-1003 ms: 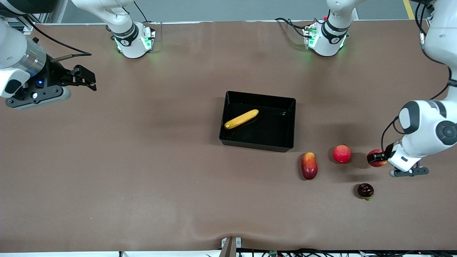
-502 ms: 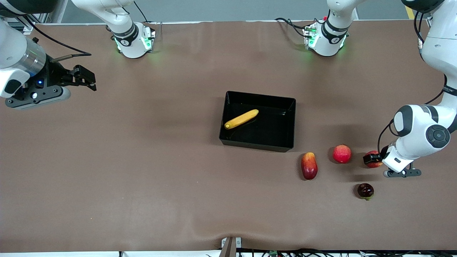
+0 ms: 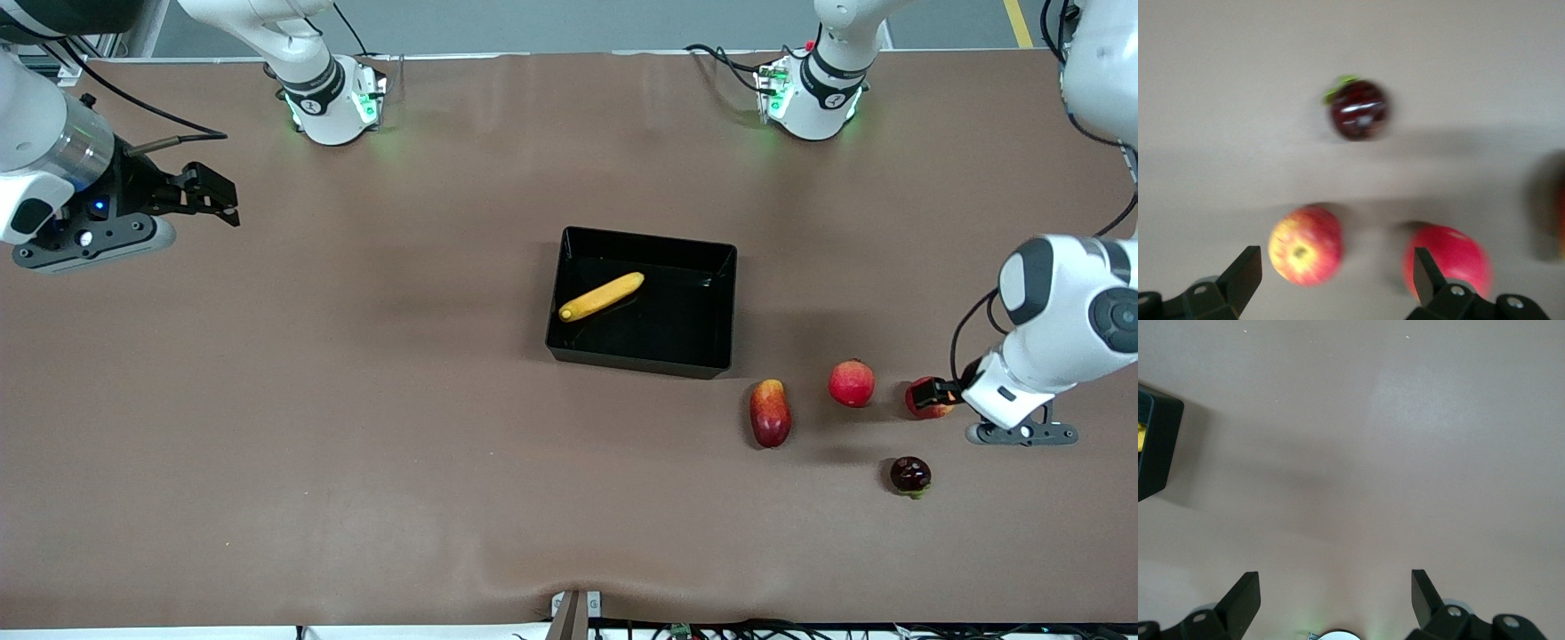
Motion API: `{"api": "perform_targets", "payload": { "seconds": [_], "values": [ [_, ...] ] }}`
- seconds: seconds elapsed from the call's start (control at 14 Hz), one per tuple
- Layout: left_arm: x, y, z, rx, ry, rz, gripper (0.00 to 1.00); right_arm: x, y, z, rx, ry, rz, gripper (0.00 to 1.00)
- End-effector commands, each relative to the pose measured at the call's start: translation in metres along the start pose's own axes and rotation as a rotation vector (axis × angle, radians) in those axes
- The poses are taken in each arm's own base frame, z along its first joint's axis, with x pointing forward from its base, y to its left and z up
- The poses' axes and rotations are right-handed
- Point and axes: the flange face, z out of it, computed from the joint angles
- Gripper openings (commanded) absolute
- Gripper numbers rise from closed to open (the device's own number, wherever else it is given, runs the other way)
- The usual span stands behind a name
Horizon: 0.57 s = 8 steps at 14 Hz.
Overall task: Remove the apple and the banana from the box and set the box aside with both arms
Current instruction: 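Lower the apple beside the other fruits and open the left gripper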
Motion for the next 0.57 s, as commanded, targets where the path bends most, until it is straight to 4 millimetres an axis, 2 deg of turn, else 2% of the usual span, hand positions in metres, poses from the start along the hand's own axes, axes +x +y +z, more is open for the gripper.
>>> {"api": "perform_targets", "payload": {
  "seconds": [0.0, 0.14, 0.29, 0.36, 0.5],
  "values": [
    [-0.01, 0.062, -0.035, 0.001, -0.017, 0.073, 1.0, -0.003, 0.001, -0.003, 0.001, -0.001, 0.005, 1.0],
    [-0.012, 0.113, -0.049, -0.035, -0.003, 0.165, 1.0, -0.003, 0.002, -0.004, 0.001, -0.001, 0.006, 1.0],
    [-0.02, 0.181, -0.061, -0.075, 0.013, 0.25, 1.0, -0.003, 0.003, -0.003, 0.002, -0.003, 0.008, 1.0],
    [-0.02, 0.205, -0.068, -0.087, 0.024, 0.253, 1.0, -0.003, 0.003, -0.003, 0.002, -0.003, 0.008, 1.0],
    [-0.018, 0.241, -0.07, -0.149, 0.016, 0.189, 1.0, -0.003, 0.003, -0.003, 0.002, -0.003, 0.008, 1.0]
  ]
}}
